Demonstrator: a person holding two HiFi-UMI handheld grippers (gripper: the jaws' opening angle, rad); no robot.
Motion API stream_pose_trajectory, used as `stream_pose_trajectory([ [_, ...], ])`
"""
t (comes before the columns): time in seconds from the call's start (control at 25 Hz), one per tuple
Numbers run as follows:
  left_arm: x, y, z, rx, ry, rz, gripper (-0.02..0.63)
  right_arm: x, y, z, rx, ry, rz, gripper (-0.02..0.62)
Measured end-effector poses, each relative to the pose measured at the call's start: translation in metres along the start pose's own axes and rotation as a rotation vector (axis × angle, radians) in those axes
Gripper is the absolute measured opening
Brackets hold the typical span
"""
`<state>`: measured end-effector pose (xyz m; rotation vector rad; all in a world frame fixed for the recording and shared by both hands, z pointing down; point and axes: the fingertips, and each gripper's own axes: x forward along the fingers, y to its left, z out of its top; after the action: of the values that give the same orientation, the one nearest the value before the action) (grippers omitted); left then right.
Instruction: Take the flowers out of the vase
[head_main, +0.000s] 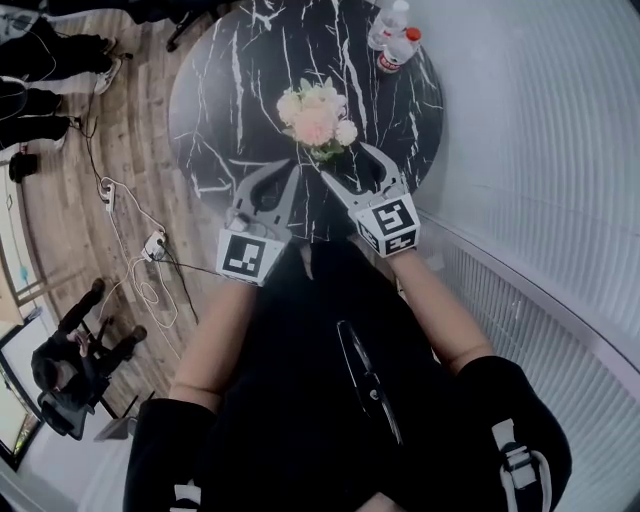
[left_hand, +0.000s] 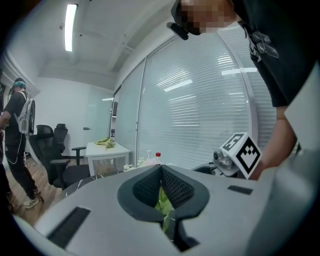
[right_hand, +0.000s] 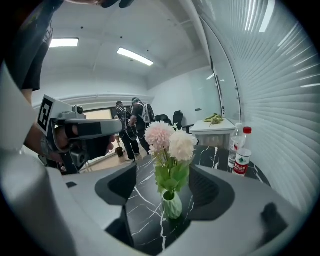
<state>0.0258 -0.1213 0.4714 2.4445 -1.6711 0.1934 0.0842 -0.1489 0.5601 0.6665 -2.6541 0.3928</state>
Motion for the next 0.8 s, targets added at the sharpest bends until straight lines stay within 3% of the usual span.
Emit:
stream_pose_trajectory([
  [0.32,0.015,0.009,-0.031,-0.027,0.008,0.014,0.014,0.038,-0.010,-0.023,0.001,0.020,-0.009,0.316],
  [0.8,0.012,0.017,-0.048,-0.050,0.035,0.031,0.014,0.068,-0.017,-0.033,-0.075,0.037,-0.024,0.311],
])
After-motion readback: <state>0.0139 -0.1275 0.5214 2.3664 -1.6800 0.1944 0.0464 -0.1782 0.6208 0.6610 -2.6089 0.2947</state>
